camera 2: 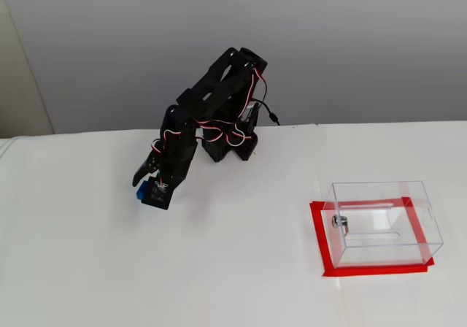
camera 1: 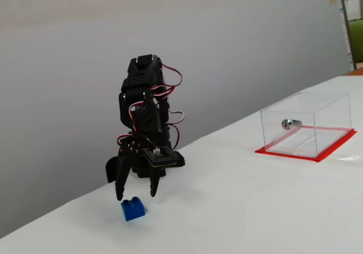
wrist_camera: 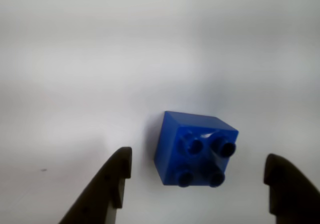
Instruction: Pick the blue lego brick and place it into the transparent box
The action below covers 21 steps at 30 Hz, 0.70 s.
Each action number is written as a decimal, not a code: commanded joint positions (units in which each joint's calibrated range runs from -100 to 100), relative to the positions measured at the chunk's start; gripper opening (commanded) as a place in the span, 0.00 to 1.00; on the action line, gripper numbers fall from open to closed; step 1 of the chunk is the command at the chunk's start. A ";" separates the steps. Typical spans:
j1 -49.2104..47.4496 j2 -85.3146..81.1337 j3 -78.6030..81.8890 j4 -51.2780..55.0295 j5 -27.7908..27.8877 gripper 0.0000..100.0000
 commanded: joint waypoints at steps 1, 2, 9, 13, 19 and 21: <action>0.73 0.39 -3.63 0.21 1.11 0.30; 0.80 0.39 -3.73 0.21 1.16 0.30; 5.61 -0.88 -4.00 1.25 1.11 0.30; 7.53 -1.48 -4.09 0.73 1.00 0.30; 7.09 -0.46 -6.17 0.21 1.06 0.30; 6.72 0.14 -5.62 -2.23 1.00 0.30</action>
